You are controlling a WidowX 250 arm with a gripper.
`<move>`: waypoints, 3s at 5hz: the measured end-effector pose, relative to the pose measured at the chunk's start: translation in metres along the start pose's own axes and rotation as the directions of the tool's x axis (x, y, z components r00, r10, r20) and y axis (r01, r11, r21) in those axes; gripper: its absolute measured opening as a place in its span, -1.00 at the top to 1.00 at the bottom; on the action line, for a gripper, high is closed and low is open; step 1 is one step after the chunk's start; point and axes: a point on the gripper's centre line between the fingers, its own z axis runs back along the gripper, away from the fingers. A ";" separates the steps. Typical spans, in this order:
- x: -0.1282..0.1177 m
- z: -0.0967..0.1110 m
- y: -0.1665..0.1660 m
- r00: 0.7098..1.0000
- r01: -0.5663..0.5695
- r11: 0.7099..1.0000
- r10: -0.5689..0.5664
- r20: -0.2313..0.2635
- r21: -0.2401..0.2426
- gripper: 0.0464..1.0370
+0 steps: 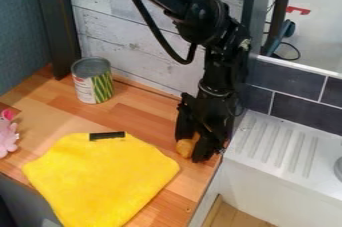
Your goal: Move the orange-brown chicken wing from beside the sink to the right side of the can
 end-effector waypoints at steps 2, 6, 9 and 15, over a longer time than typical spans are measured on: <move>-0.016 0.036 0.014 0.995 -0.070 0.997 0.073 0.073 -0.036 -0.10; -0.092 0.065 0.105 0.935 -0.351 0.933 0.354 0.022 -0.082 -0.10; -0.069 -0.002 0.118 0.952 -0.299 0.950 0.290 -0.097 -0.090 -0.10; -0.078 0.007 0.133 0.959 -0.273 0.948 0.281 0.025 -0.164 -0.93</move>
